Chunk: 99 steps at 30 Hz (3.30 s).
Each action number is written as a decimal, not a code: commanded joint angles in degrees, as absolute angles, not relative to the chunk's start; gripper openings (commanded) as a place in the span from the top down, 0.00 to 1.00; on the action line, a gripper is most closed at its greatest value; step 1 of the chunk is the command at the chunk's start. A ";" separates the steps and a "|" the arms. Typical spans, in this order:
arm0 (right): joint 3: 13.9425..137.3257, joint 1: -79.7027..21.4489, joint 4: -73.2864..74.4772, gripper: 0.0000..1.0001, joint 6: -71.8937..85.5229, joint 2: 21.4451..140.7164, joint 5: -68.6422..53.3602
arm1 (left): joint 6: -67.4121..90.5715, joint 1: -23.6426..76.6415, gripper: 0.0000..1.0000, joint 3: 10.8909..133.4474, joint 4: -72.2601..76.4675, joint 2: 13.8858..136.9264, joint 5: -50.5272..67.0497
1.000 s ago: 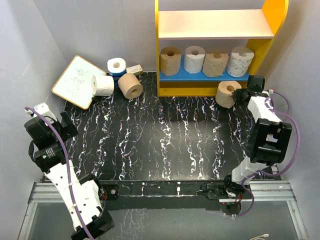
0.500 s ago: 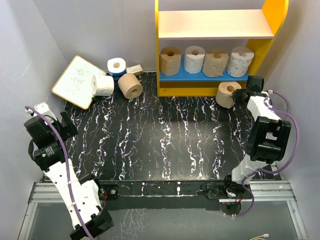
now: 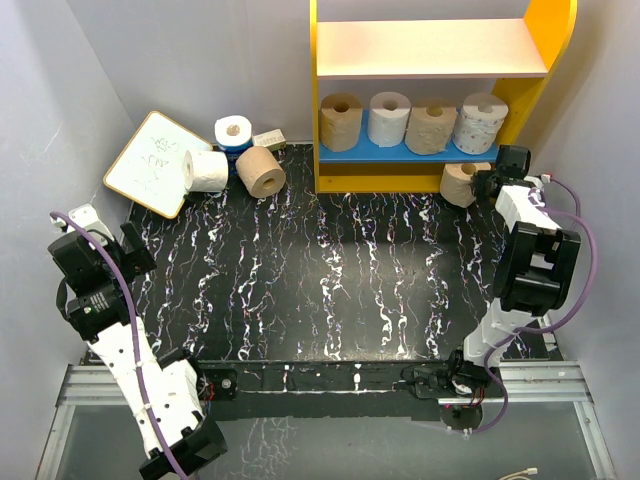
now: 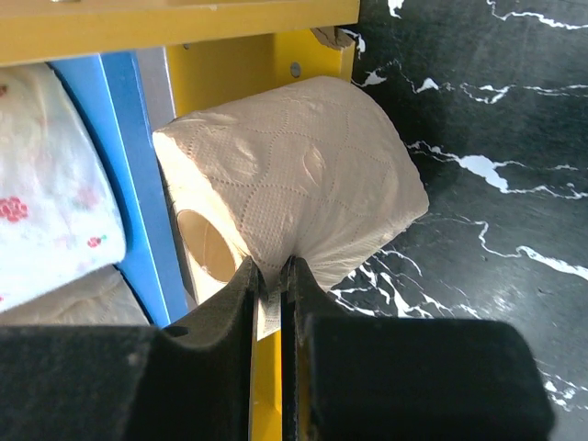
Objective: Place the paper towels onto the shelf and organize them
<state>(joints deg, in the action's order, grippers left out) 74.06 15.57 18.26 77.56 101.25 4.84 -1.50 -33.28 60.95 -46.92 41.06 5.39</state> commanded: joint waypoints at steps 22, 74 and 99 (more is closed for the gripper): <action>79.39 17.13 -2.17 1.00 86.91 108.83 4.81 | -1.66 -33.75 0.03 60.65 -47.11 42.43 6.02; 56.42 9.66 25.21 0.02 -5.00 70.20 -30.47 | -11.69 0.50 0.07 99.95 -53.47 87.49 -0.14; 89.76 -39.42 -7.15 0.01 -45.22 109.22 -7.49 | -6.42 -21.72 0.08 62.61 -47.67 54.52 1.38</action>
<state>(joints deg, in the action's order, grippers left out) 83.53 -41.15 9.32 -38.81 103.59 -1.06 -7.44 -19.59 62.70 -46.50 55.24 3.44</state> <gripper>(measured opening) 0.984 0.926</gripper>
